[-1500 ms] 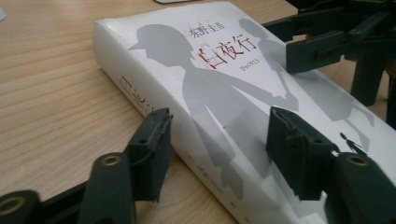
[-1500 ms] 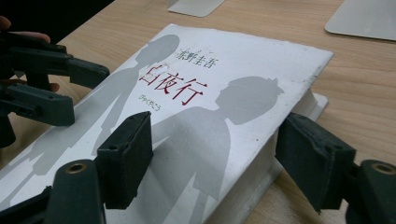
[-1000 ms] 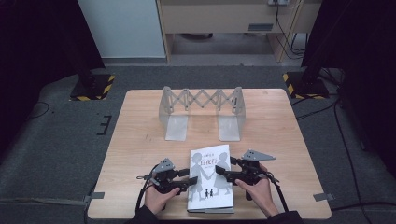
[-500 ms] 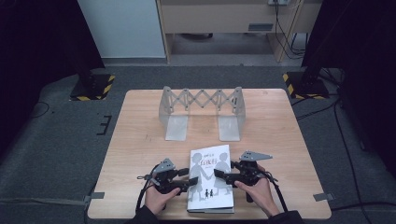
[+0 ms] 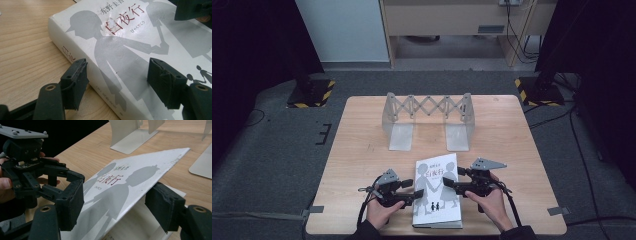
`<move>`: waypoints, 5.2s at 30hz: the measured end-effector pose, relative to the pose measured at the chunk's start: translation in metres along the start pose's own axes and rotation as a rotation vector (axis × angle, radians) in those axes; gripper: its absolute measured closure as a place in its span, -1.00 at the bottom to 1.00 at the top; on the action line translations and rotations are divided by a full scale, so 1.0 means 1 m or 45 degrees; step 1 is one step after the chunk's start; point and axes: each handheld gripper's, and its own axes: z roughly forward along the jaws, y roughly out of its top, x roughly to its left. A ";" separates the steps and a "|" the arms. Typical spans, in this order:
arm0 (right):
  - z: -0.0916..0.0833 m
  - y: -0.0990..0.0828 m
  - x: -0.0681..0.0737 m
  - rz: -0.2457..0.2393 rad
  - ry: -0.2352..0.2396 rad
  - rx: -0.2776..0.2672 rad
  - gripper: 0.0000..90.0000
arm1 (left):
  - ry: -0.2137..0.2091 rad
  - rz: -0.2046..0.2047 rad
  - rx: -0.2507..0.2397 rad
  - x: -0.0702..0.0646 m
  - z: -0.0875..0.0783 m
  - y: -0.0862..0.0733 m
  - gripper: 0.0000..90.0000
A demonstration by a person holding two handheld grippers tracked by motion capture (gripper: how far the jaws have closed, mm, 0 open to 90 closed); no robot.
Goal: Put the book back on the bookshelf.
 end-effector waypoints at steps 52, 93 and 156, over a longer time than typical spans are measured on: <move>0.013 -0.016 -0.008 0.332 0.173 0.032 0.52 | 0.021 -0.028 -0.003 0.004 0.001 -0.001 -0.43; -0.005 0.012 -0.003 0.211 0.340 -0.046 0.64 | -0.310 -0.174 0.002 0.006 0.026 -0.008 -1.00; 0.012 -0.025 -0.012 0.177 -0.053 0.071 -0.18 | -0.226 -0.249 0.054 0.006 0.027 -0.008 -0.76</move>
